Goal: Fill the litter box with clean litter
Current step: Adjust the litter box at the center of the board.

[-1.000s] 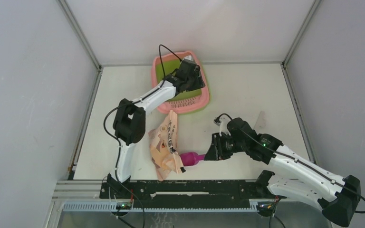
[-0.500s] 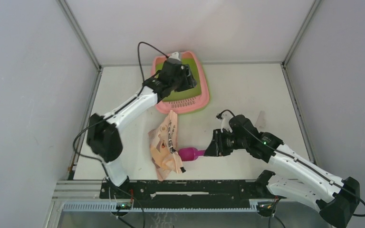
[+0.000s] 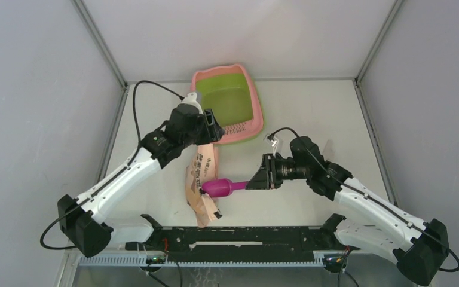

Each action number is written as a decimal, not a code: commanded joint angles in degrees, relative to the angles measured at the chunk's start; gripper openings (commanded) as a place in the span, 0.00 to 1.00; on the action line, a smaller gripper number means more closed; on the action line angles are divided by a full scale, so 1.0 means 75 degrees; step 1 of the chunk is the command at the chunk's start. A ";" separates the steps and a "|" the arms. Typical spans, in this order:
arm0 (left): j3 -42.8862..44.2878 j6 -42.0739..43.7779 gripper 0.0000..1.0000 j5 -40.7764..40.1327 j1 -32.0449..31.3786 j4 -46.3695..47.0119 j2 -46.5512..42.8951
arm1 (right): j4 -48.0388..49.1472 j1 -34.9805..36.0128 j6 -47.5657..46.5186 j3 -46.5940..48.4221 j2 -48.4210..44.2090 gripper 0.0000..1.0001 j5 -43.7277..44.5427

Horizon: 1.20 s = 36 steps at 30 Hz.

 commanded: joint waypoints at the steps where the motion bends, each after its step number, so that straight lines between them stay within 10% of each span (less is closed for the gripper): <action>1: -0.0597 0.0078 0.61 -0.0164 -0.0276 -0.0342 -0.0717 | 0.1593 0.0091 0.0529 0.0294 -0.0077 0.00 -0.0821; 36: -0.0509 -0.0154 0.76 -0.1437 -0.1196 -0.3892 -0.1237 | 0.2496 0.1531 0.0514 0.0820 0.2348 0.00 -0.0225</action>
